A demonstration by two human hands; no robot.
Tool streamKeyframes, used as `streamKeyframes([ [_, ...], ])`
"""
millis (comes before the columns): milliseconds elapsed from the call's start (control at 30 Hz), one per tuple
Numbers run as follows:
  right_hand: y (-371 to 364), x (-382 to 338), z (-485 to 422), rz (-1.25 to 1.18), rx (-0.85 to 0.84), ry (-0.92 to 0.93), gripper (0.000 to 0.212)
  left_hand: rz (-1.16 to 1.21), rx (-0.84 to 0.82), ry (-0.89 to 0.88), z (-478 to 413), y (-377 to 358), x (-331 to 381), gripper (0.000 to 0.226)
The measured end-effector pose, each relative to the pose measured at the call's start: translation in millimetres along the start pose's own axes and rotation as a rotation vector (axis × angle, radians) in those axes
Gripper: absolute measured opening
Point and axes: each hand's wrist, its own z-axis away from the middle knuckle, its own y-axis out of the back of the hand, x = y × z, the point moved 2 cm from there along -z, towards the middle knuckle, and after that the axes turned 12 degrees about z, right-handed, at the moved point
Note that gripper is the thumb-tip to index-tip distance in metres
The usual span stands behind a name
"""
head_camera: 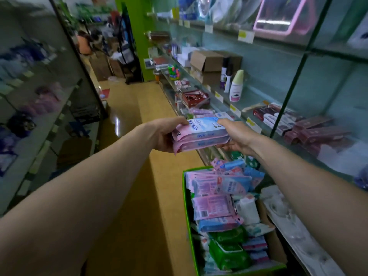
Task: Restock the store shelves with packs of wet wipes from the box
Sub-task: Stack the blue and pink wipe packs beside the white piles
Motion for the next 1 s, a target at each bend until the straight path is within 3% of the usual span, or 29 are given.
streamKeyframes([
  [267, -30.9, -72.2, 16.4, 0.012, -0.029, 0.132, 0.026, 0.02, 0.169, -0.099, 47.4, 62.0, 36.1, 0.029],
  [433, -59.4, -119.5, 36.1, 0.009, -0.102, 0.218, 0.023, 0.119, 0.233, -0.201, 95.8, 101.9, 53.4, 0.05],
  [700, -125.5, -201.2, 71.2, 0.101, -0.245, 0.4, 0.021, 0.185, 0.403, -0.296, 192.6, 172.5, 66.7, 0.031],
  [1000, -223.3, -295.7, 137.4, 0.13, -0.385, 0.614, 0.019, 0.248, 0.643, -0.378, 305.1, 283.1, 70.5, 0.056],
])
